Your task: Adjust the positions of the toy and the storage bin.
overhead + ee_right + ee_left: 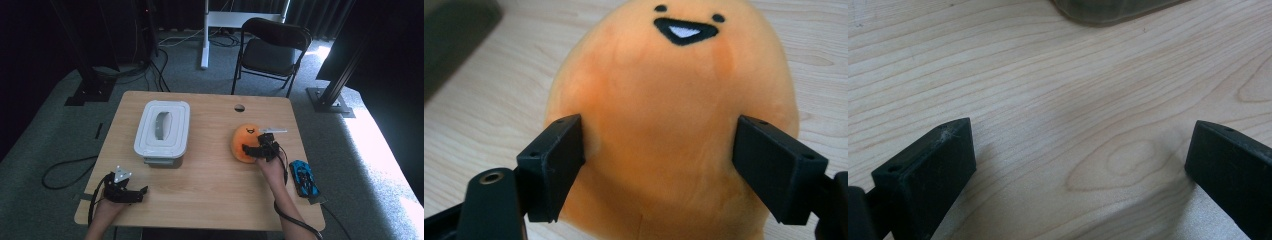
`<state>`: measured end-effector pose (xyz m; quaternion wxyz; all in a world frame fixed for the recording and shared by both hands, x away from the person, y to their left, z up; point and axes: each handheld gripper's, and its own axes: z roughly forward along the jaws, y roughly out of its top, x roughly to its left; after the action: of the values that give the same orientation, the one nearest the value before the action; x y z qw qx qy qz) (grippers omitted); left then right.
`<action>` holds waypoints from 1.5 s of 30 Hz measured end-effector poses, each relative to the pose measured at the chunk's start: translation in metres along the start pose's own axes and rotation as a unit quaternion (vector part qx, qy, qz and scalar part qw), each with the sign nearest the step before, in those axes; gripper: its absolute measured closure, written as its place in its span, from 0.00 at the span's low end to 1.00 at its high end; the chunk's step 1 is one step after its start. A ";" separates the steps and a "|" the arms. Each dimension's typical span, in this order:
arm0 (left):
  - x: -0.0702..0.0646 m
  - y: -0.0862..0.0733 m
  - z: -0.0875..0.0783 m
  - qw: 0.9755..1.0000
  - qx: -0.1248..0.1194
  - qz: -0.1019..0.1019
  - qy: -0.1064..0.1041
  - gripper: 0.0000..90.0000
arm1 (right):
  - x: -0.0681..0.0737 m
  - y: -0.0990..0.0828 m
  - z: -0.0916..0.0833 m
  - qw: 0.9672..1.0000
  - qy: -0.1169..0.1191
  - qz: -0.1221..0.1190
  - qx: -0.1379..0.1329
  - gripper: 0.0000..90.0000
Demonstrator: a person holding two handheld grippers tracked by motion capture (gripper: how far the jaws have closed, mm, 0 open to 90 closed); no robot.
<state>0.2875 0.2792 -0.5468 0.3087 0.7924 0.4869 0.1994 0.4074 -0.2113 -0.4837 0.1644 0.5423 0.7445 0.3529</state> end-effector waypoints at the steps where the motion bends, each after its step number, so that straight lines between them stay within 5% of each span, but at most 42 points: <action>1: 0.000 0.000 0.000 1.000 0.000 0.000 0.000 0.00 | 0.002 0.001 0.002 1.000 -0.005 -0.008 0.006 0.23; 9: 0.000 0.000 0.000 1.000 0.000 0.000 0.000 0.00 | 0.002 -0.003 0.010 0.999 -0.012 -0.030 -0.012 0.29; 13: 0.000 0.000 0.000 1.000 0.000 0.000 0.000 0.00 | -0.003 -0.004 0.006 0.999 -0.013 -0.033 -0.022 0.62; 19: 0.000 0.001 0.001 1.000 0.000 0.002 -0.002 0.00 | -0.001 0.000 -0.002 0.999 -0.026 -0.033 -0.028 0.82; 36: -0.001 0.000 0.000 1.000 0.000 0.000 0.000 0.00 | -0.057 0.044 -0.026 0.992 -0.089 -0.068 -0.054 0.83; 41: -0.001 0.000 0.000 1.000 0.000 0.000 0.000 0.00 | -0.070 0.043 -0.016 0.990 -0.118 -0.076 -0.032 0.83; 45: -0.001 0.000 0.000 1.000 0.000 -0.004 0.003 0.00 | -0.080 0.031 0.000 0.993 -0.101 -0.064 0.008 0.74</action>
<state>0.2866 0.2780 -0.5467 0.3075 0.7900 0.4911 0.2006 0.4571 -0.2802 -0.4732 0.2560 0.5280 0.7601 0.2790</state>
